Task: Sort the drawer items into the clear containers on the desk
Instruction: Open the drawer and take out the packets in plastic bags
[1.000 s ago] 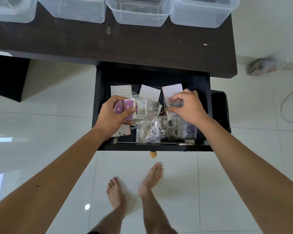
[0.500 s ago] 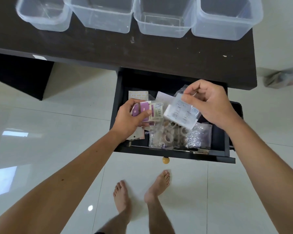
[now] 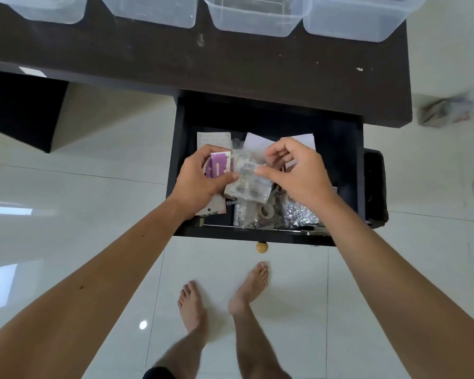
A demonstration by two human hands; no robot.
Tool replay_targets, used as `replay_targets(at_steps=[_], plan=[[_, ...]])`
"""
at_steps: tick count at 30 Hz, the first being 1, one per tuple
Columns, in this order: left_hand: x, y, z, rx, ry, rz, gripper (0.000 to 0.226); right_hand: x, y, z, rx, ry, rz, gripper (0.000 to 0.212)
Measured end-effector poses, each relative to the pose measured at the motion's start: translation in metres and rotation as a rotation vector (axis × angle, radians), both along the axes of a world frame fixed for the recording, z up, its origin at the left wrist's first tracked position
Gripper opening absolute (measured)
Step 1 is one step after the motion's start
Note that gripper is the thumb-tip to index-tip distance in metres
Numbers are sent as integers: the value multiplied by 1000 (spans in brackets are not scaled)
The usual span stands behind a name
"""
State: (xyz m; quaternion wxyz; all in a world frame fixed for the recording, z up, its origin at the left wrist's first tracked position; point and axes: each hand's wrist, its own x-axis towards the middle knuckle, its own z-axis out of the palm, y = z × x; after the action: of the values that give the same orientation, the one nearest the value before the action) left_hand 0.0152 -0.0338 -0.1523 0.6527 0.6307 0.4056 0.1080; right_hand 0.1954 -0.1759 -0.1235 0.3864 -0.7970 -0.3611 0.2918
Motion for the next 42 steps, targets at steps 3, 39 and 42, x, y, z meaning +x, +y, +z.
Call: replay_targets(at_steps=[3,39,42], plan=[[2,2,-3,87,48,43,43,13,-19,2,-144,46,76,41],[1,-2,13,-116,-106,-46,58,-7,7,0,17,31,-28,18],[1,-2,12,-78,-63,-30,55,-1,-3,8,-15,40,-4,24]])
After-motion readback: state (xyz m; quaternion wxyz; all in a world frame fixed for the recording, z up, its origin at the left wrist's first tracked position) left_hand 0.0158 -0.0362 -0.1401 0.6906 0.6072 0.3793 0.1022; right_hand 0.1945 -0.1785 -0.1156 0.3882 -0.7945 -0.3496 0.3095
